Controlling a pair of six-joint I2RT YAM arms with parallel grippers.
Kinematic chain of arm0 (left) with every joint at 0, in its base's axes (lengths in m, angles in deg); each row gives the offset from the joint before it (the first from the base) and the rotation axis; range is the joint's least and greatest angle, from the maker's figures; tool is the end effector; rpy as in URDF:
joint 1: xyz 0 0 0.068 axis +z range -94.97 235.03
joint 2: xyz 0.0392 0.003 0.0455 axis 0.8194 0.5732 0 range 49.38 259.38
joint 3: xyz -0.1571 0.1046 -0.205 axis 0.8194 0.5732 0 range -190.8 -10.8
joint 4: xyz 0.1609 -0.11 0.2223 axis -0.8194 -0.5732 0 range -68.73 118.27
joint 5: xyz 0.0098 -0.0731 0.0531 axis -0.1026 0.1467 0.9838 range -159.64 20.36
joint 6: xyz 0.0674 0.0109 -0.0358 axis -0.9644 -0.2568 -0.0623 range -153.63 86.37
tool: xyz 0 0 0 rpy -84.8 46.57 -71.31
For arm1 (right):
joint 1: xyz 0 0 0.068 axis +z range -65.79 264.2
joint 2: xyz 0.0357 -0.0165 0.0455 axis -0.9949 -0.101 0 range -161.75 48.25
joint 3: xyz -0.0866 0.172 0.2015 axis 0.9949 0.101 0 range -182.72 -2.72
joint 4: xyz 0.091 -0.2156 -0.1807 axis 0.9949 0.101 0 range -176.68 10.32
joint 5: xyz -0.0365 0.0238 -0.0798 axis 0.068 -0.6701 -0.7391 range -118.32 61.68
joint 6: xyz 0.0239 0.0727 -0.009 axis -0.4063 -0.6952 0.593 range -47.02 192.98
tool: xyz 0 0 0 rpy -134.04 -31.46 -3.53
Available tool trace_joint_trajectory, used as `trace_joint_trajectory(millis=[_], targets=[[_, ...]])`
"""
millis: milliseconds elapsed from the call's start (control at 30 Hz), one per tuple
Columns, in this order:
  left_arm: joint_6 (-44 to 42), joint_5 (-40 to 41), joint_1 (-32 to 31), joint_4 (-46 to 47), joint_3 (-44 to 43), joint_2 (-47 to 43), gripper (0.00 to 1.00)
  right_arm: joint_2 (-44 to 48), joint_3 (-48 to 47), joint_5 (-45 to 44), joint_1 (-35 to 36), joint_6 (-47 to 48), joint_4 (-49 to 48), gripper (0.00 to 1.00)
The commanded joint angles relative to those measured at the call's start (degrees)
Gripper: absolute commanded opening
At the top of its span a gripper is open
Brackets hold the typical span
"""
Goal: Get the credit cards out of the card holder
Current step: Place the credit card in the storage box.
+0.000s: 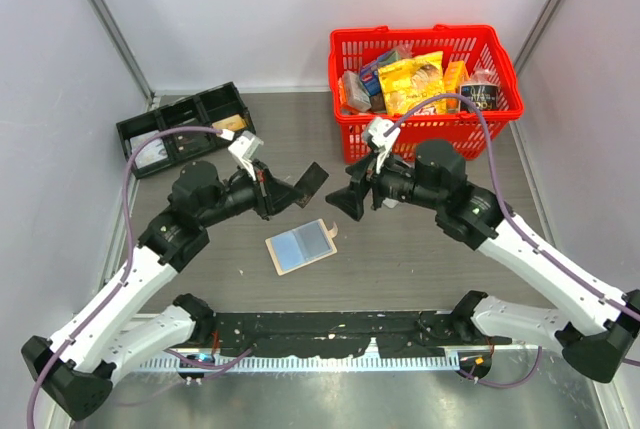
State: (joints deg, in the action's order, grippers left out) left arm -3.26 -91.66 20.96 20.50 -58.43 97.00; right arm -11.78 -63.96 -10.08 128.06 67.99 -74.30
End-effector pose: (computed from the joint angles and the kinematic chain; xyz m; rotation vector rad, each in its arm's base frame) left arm 0.1955 -0.1619 0.3548 0.3662 1.8016 -1.1421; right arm 0.2012 0.2217 0.3871 -0.8360 1.6444 0.8888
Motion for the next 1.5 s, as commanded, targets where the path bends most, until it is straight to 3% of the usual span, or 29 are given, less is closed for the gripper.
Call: trace_joint_trajectory(millis=[0,200,433,600,733,833,867,967,1133,1300,1467], targets=[[-16.11,-13.56,0.14,-14.88,-7.28,2.83,0.0,2.11,-5.99,7.05,-0.09,11.93,12.56,0.84],[-24.82,-21.13,0.05,-22.54,-13.79,6.08,0.0,-0.87,-10.57,15.24,-0.09,15.45,17.32,0.8],[-29.48,-26.05,0.14,-25.36,-17.48,8.81,0.0,-5.71,-12.86,20.69,-0.09,18.0,18.38,0.76],[-33.35,-27.55,0.05,-30.46,-20.21,11.09,0.0,-7.82,-13.74,25.52,0.0,17.74,18.03,0.57],[-35.46,-27.64,0.14,-33.53,-21.44,12.15,0.0,-8.26,-13.74,26.93,-0.09,17.47,17.5,0.32],[-35.73,-27.03,0.05,-34.15,-21.53,12.33,0.03,-8.35,-13.39,27.64,-0.09,17.39,17.33,0.01],[-35.12,-26.59,0.05,-33.46,-21.18,12.15,0.08,-8.44,-13.21,27.55,-0.17,16.95,16.72,0.01],[-29.08,-24.31,0.05,-27.94,-18.56,10.66,0.32,-8.26,-10.68,27.73,-1.83,12.84,13.47,0.01],[-18.0,-12.63,0.05,-13.27,-10.83,5.57,0.64,-5.98,-1.89,27.21,-6.23,-3.06,-6.61,0.01],[0.26,1.08,0.05,7.37,1.2,0.65,0.8,-4.4,6.81,20.63,-7.64,-20.8,-24.31,0.01],[16.54,10.49,0.05,25.85,12.11,-1.82,0.81,-2.55,15.16,8.5,-7.56,-33.84,-38.38,0.01]])
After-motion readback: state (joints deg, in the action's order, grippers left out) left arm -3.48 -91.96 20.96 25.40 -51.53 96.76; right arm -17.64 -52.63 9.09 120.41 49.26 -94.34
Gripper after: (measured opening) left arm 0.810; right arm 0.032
